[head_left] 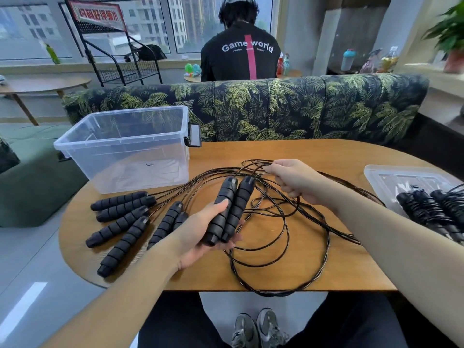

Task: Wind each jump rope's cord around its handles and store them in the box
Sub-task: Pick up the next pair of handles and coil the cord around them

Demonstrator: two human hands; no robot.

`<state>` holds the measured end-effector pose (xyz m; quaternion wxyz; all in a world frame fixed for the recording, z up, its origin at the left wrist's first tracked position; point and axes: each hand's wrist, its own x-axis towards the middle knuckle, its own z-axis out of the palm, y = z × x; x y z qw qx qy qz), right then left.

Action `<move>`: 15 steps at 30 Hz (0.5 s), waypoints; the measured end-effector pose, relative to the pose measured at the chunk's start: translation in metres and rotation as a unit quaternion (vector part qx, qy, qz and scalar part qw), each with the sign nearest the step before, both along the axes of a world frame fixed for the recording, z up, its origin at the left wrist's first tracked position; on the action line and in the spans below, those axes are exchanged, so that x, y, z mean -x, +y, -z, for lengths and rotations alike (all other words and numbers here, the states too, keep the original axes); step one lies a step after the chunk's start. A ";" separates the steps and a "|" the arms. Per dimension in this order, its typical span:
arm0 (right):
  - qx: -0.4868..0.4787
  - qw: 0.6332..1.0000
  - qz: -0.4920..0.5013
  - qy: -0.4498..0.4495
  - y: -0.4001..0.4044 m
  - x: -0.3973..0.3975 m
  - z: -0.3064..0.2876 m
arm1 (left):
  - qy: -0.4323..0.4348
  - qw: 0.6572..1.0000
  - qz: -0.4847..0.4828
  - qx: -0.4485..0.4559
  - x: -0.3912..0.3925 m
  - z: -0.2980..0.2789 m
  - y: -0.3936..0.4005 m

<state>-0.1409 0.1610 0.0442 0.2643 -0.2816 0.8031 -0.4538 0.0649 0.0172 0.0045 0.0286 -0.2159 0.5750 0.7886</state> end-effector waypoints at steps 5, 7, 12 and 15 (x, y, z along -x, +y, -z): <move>0.025 0.999 0.003 -0.042 0.001 -0.007 -0.003 | 0.004 0.999 -0.010 -0.044 0.004 0.007 0.005; 0.036 0.997 -0.005 -0.063 0.002 -0.008 -0.002 | 0.013 0.995 -0.040 -0.089 0.006 0.011 0.008; 0.055 0.996 -0.010 -0.064 0.002 -0.010 -0.001 | 0.039 0.989 -0.075 -0.121 0.009 0.018 0.010; 0.086 0.993 0.013 -0.083 0.000 -0.010 -0.004 | 0.037 0.994 -0.066 -0.076 0.010 0.023 0.011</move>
